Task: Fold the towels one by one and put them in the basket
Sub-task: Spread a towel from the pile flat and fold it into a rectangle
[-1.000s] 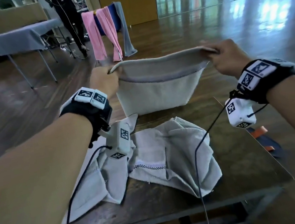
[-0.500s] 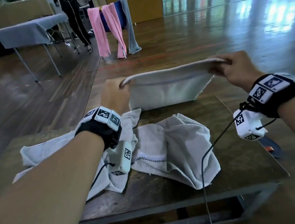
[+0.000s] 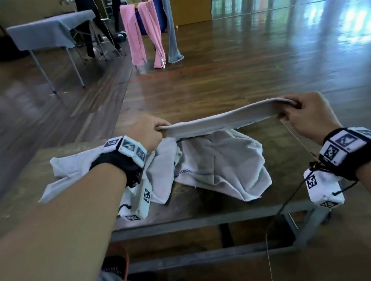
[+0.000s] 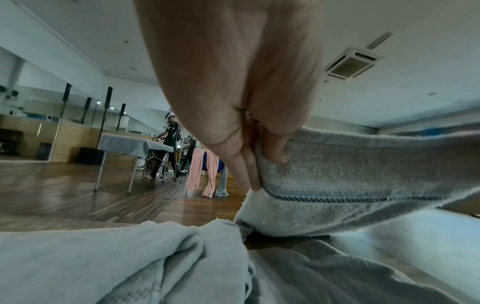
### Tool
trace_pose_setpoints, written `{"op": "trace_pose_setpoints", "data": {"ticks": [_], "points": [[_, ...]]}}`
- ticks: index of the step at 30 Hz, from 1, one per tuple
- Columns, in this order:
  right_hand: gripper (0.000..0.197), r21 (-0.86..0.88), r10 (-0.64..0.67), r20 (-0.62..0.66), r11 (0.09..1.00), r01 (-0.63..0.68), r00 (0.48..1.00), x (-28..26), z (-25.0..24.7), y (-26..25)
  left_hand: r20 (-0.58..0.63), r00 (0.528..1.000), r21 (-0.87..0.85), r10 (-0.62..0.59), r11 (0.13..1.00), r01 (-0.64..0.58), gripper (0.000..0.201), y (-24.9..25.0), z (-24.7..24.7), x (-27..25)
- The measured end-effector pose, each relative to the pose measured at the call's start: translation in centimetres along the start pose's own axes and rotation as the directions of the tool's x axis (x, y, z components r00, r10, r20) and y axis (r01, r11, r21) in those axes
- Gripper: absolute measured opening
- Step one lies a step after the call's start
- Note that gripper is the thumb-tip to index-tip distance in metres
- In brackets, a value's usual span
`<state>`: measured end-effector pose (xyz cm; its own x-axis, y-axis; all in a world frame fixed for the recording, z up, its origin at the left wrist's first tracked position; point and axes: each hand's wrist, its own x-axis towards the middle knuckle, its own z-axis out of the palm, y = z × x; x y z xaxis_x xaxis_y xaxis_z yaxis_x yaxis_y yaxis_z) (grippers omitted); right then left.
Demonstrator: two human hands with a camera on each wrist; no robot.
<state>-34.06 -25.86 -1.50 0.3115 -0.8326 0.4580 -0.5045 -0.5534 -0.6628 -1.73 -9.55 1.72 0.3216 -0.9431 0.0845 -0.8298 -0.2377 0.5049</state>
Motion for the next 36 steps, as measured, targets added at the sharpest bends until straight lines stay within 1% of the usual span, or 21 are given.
{"op": "trace_pose_setpoints", "data": {"ticks": [2,3,6,9,12,15,16,17,19,21,22,24,26,27,28,29,30,31,33,34,36], "points": [[0.022,0.006,-0.011,-0.116,1.0,0.012,0.993,-2.1,-0.4,-1.1,0.002,1.0,-0.007,0.006,1.0,-0.006,0.045,0.6,-0.2,-1.7],[0.02,0.021,-0.029,-0.155,0.999,0.032,0.988,-2.9,-0.7,-1.7,-0.017,1.0,-0.01,0.013,1.0,-0.013,0.045,1.0,-0.3,-2.5],[0.014,0.062,-0.034,-0.197,0.997,0.048,0.98,-5.3,-1.8,-3.4,-0.082,0.996,-0.089,0.02,0.996,-0.028,0.042,2.1,-0.5,-4.5],[0.013,0.063,-0.029,-0.175,0.997,0.04,0.984,-7.4,-3.4,-4.5,-0.127,0.991,-0.153,0.037,0.987,-0.056,0.04,2.7,-0.7,-6.6],[0.015,0.1,-0.055,-0.159,0.992,0.071,0.986,-9.0,-5.2,-5.4,-0.169,0.983,-0.184,0.075,0.977,-0.107,0.037,3.0,-1.1,-8.8],[0.024,0.132,-0.052,-0.145,0.989,0.071,0.988,-10.6,-6.7,-5.9,-0.196,0.974,-0.253,0.11,0.954,-0.159,0.058,3.1,-1.4,-10.5],[0.027,0.131,-0.061,-0.131,0.988,0.078,0.99,-11.1,-7.2,-6.1,-0.193,0.974,-0.267,0.119,0.949,-0.169,0.061,3.3,-1.5,-11.1],[0.029,0.129,-0.07,-0.111,0.988,0.084,0.991,-11.6,-7.8,-6.3,-0.189,0.974,-0.283,0.126,0.943,-0.176,0.061,3.5,-1.5,-11.6],[0.036,0.126,-0.072,-0.06,0.989,0.079,0.996,-12.2,-8.8,-6.6,-0.17,0.976,-0.283,0.133,0.943,-0.177,0.055,3.5,-1.7,-12.2],[0.038,0.123,-0.039,0.007,0.992,0.038,0.999,-12.8,-9.7,-6.7,-0.112,0.987,-0.253,0.114,0.957,-0.14,0.047,3.5,-1.8,-13.0],[0.034,0.129,-0.001,0.056,0.992,-0.006,0.998,-13.1,-10.0,-6.6,-0.065,0.993,-0.232,0.099,0.966,-0.112,0.044,3.5,-1.8,-13.4],[0.031,0.128,0.069,0.188,0.987,-0.094,0.98,-14.1,-10.5,-6.6,0.049,0.996,-0.201,0.076,0.977,-0.065,0.04,3.2,-1.6,-14.3],[0.036,0.087,0.091,0.293,0.989,-0.122,0.952,-15.3,-10.5,-6.5,0.179,0.982,-0.223,0.054,0.975,-0.013,0.035,2.8,-1.0,-15.4],[0.039,0.074,0.099,0.332,0.989,-0.13,0.938,-16.1,-10.4,-6.8,0.243,0.97,-0.198,0.028,0.98,0.021,0.032,2.5,-0.7,-16.0],[0.041,0.067,0.11,0.361,0.987,-0.143,0.926,-16.7,-10.2,-7.0,0.294,0.956,-0.149,0.009,0.988,0.036,0.037,2.3,-0.4,-16.4],[0.042,0.059,0.129,0.376,0.985,-0.162,0.918,-17.2,-10.0,-7.2,0.335,0.942,-0.101,-0.004,0.994,0.041,0.047,2.0,-0.1,-16.7],[0.039,0.052,0.14,0.384,0.984,-0.173,0.913,-17.5,-9.7,-7.2,0.373,0.928,-0.07,-0.01,0.997,0.039,0.051,1.8,0.1,-17.0],[0.034,0.048,0.146,0.383,0.983,-0.177,0.912,-17.9,-9.5,-7.4,0.402,0.916,-0.054,-0.012,0.998,0.037,0.051,1.7,0.3,-17.2],[0.019,0.051,0.162,0.379,0.98,-0.195,0.911,-18.2,-9.1,-7.8,0.441,0.897,-0.059,-0.028,0.996,0.06,0.045,1.5,0.5,-17.5],[0.016,0.052,0.177,0.383,0.976,-0.212,0.907,-18.2,-8.9,-8.1,0.453,0.891,-0.066,-0.036,0.995,0.074,0.042,1.4,0.5,-17.6],[0.018,0.051,0.209,0.395,0.967,-0.249,0.895,-17.9,-8.7,-8.6,0.483,0.875,-0.088,-0.032,0.993,0.085,0.033,1.4,0.4,-17.5]]}}
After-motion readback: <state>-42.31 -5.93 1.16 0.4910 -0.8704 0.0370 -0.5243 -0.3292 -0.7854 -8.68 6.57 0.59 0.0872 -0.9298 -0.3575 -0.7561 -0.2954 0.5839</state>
